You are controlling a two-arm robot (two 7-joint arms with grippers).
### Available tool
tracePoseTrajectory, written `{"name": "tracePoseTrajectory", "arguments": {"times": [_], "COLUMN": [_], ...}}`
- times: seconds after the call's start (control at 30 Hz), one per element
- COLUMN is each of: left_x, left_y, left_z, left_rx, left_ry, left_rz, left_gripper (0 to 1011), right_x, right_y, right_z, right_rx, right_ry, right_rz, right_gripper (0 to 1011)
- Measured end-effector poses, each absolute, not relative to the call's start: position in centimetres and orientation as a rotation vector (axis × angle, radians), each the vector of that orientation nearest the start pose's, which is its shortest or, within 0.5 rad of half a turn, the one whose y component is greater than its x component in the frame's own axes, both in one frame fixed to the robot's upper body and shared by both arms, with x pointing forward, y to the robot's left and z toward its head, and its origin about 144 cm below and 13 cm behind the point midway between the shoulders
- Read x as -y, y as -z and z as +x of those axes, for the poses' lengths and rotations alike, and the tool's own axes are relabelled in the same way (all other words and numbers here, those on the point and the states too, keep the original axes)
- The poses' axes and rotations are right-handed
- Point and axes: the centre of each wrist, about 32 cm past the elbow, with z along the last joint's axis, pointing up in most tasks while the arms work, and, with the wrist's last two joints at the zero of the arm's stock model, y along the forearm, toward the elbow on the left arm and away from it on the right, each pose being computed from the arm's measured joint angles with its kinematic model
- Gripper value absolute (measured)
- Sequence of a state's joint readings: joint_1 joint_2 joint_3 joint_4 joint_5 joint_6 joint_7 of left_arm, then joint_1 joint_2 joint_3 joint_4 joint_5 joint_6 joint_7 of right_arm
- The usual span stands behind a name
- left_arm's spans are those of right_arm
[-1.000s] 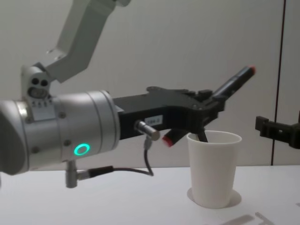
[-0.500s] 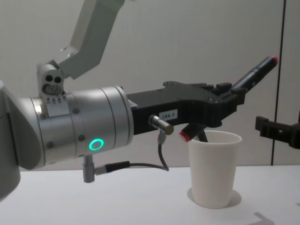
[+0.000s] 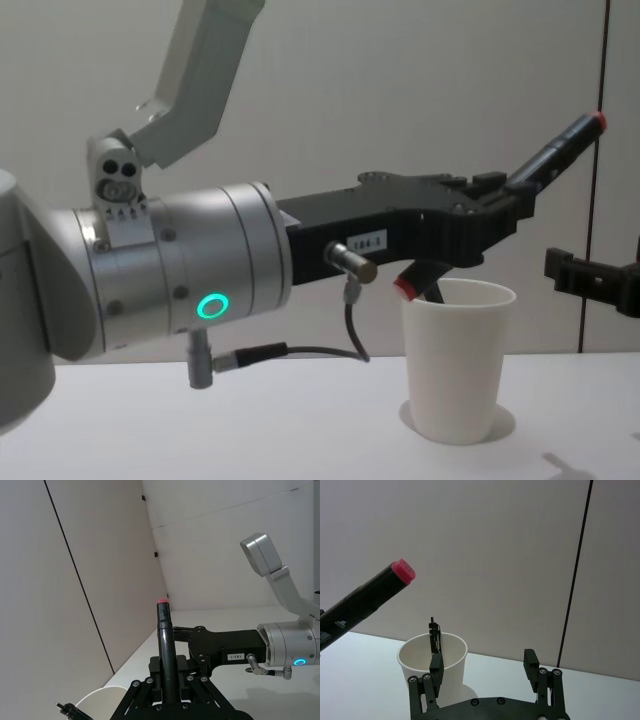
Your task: Place the pen into the pen holder.
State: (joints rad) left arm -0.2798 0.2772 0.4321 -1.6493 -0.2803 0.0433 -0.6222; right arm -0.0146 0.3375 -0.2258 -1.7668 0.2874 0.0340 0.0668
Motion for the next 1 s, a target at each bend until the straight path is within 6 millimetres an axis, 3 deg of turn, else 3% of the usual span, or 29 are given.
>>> {"name": "tracePoseTrajectory", "arguments": {"times": [0.5,1.0], "left_x": [-16.9,-16.9], "left_y": [-123.3,-123.3], "left_z": [50.2,50.2], "left_rx": [0.186,0.184], "left_ry": [-0.502,-0.5], "left_rz": [-0.046,-0.048], "left_gripper": [186,186], "right_x": [24.4,27.1], "right_y": [-120.0,-121.9], "right_z": [43.4,40.2], "right_rx": [0.062,0.0], "right_ry": [1.186,1.148], "right_rz": [0.065,0.064], "right_gripper": [1002,1001]}}
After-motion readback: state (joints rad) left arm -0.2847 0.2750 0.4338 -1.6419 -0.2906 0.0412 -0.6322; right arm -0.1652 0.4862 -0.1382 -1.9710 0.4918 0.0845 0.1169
